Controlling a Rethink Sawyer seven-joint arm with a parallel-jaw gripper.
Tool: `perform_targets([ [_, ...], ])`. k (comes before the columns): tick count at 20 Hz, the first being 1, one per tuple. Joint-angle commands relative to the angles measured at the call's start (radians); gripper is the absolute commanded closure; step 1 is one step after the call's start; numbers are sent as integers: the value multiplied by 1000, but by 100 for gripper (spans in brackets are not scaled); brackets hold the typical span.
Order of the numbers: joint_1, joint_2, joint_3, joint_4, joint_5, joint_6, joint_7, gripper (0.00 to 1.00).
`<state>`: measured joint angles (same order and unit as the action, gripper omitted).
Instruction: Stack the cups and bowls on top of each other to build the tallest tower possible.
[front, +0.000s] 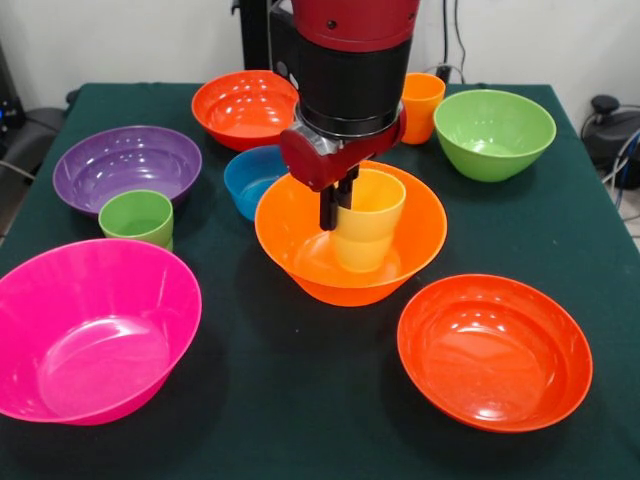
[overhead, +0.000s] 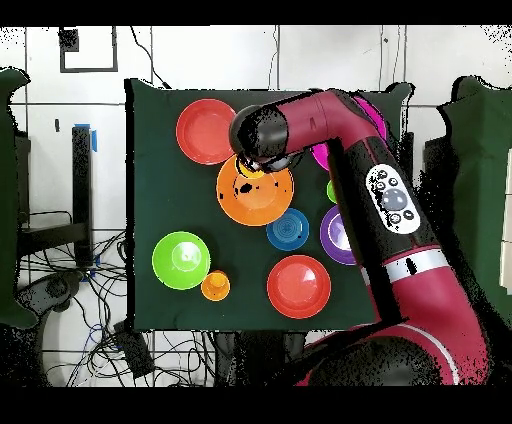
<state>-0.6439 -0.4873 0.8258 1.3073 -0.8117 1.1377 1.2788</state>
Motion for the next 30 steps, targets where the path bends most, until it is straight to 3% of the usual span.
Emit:
perform_targets([
  [1, 19, 56, -50, 30, -63, -81, -188, 100],
  [30, 31, 93, -62, 12, -63, -105, -178, 100],
])
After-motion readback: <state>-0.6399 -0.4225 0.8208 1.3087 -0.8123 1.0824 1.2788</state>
